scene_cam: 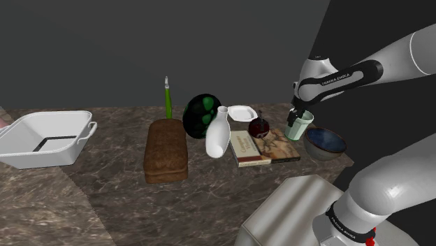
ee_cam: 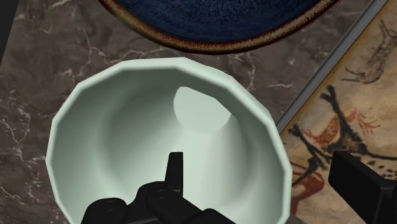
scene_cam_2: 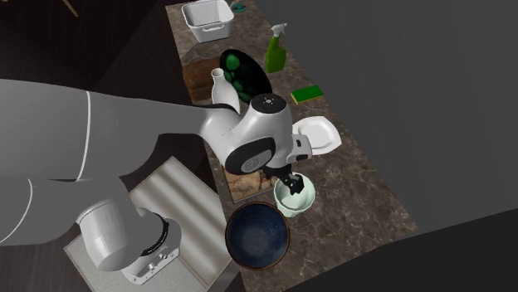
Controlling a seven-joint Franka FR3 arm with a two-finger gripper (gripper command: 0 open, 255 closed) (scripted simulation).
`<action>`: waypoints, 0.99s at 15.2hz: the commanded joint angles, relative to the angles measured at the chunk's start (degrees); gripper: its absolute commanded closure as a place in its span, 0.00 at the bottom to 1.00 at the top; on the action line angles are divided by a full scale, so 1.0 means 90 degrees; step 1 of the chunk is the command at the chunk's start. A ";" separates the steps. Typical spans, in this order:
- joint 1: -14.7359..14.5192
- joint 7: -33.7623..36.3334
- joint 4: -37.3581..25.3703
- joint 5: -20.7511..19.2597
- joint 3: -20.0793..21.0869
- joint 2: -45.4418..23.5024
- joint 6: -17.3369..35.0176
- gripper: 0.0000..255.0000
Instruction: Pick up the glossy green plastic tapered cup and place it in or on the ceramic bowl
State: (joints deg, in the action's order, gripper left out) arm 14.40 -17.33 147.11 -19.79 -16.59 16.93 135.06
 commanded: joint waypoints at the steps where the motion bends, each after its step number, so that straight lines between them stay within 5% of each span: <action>1: 0.0002 -0.0002 0.0002 -0.0002 -0.0006 -0.0021 0.0026 0.00; 5: 0.0002 -0.0002 0.0002 -0.0001 -0.0006 -0.0019 0.0024 0.00; 6: 0.0002 -0.0002 0.0002 -0.0001 -0.0006 -0.0019 0.0024 1.00; 15: 0.0002 -0.0002 0.0002 -0.0001 -0.0005 -0.0021 0.0026 1.00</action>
State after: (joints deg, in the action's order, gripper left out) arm 14.39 -17.35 147.14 -19.78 -16.62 16.77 135.27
